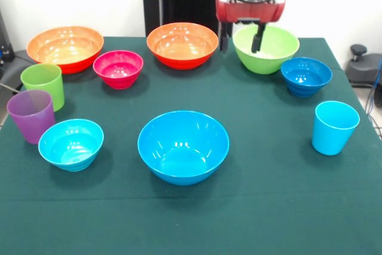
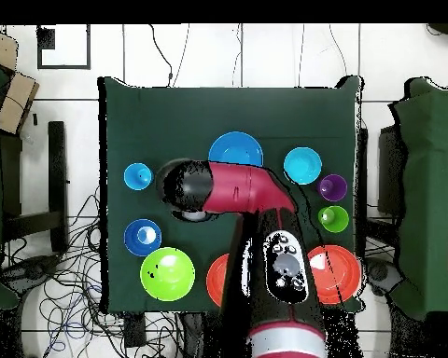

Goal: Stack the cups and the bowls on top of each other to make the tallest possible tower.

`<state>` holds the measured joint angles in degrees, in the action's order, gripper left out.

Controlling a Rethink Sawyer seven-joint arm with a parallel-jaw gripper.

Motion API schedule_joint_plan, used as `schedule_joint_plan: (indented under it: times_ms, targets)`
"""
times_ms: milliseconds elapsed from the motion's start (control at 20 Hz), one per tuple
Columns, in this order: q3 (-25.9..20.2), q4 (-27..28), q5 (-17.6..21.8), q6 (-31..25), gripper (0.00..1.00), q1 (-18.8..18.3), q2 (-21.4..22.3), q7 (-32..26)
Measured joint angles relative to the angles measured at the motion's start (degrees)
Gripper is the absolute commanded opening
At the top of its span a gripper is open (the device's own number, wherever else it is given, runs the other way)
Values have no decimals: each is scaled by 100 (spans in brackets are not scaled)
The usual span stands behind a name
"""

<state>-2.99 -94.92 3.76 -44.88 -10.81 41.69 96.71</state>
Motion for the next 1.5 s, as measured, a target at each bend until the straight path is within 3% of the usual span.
schedule_joint_plan:
  times_ms: [400, 800, 1250, 1500]
  targets:
    - [2, -1230, -1, 617, 100, -305, 540, 0]
    - [2, -2031, -4, 1393, 100, -285, 709, 0]
    - [51, -2264, -7, 1920, 100, 3, 622, 0]
    - [53, -2262, 19, 2213, 100, -57, 373, 0]
